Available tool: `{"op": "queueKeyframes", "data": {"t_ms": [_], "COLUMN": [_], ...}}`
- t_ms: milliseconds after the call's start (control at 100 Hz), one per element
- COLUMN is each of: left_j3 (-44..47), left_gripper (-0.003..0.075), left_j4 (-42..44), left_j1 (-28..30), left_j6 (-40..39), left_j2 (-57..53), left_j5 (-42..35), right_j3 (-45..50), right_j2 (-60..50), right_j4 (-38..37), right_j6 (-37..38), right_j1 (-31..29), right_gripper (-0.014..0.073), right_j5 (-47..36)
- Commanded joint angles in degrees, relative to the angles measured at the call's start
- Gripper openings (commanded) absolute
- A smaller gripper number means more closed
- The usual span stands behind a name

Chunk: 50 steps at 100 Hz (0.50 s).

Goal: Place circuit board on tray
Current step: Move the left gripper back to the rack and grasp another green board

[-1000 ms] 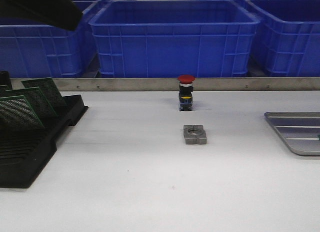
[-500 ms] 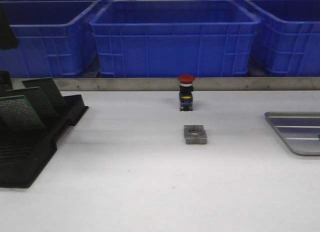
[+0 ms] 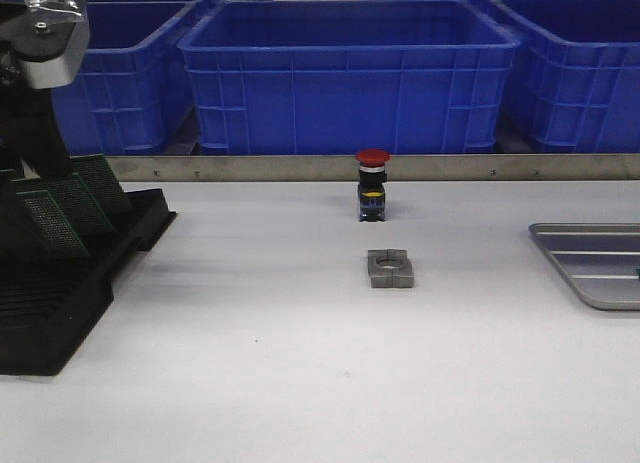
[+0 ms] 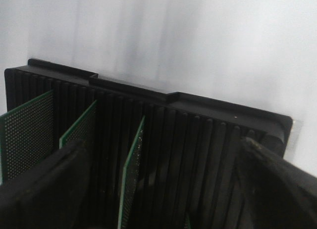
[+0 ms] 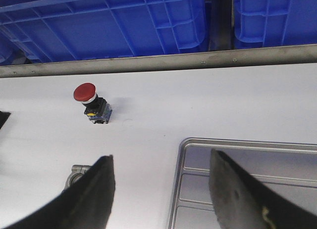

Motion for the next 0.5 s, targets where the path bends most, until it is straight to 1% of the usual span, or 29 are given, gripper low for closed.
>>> {"op": "queueKeyframes", "data": {"t_ms": [0,150,230,240,260,270,300,310,350,390,400,460,470,490], "left_j3": [-1.87,-1.87,-1.87,-1.87,-1.87,-1.87,-1.87,-1.87,-1.87,-1.87,-1.87,-1.87,-1.87,-1.87], "left_gripper": [0.0564,0.0562,0.0523,0.0501,0.0485,0.0459,0.0440,0.0411,0.0358,0.0282,0.0282,0.0176,0.0176,0.0146], "left_j4": [-0.64,-0.64,-0.64,-0.64,-0.64,-0.64,-0.64,-0.64,-0.64,-0.64,-0.64,-0.64,-0.64,-0.64], "left_j1": [0.14,0.14,0.14,0.14,0.14,0.14,0.14,0.14,0.14,0.14,0.14,0.14,0.14,0.14], "left_j6": [-0.69,-0.69,-0.69,-0.69,-0.69,-0.69,-0.69,-0.69,-0.69,-0.69,-0.69,-0.69,-0.69,-0.69], "left_j2": [-0.73,0.30,0.39,0.39,0.39,0.39,0.39,0.39,0.39,0.39,0.39,0.39,0.39,0.39], "left_j5": [-3.79,-4.83,-4.93,-4.92,-4.92,-4.92,-5.06,-5.05,-5.05,-5.05,-5.05,-5.05,-5.05,-5.05], "right_j3": [-1.77,-1.77,-1.77,-1.77,-1.77,-1.77,-1.77,-1.77,-1.77,-1.77,-1.77,-1.77,-1.77,-1.77], "right_j2": [-1.38,-1.38,-1.38,-1.38,-1.38,-1.38,-1.38,-1.38,-1.38,-1.38,-1.38,-1.38,-1.38,-1.38], "right_j4": [1.75,1.75,1.75,1.75,1.75,1.75,1.75,1.75,1.75,1.75,1.75,1.75,1.75,1.75], "right_j6": [-0.75,-0.75,-0.75,-0.75,-0.75,-0.75,-0.80,-0.81,-0.81,-0.81,-0.81,-0.88,-0.88,-0.88], "right_j1": [-0.46,-0.46,-0.46,-0.46,-0.46,-0.46,-0.46,-0.46,-0.46,-0.46,-0.46,-0.46,-0.46,-0.46], "right_gripper": [0.0441,0.0441,0.0441,0.0441,0.0441,0.0441,0.0441,0.0441,0.0441,0.0441,0.0441,0.0441,0.0441,0.0441], "right_j5": [0.66,0.66,0.60,0.60,0.60,0.60,0.60,0.60,0.60,0.60,0.60,0.60,0.60,0.60]}}
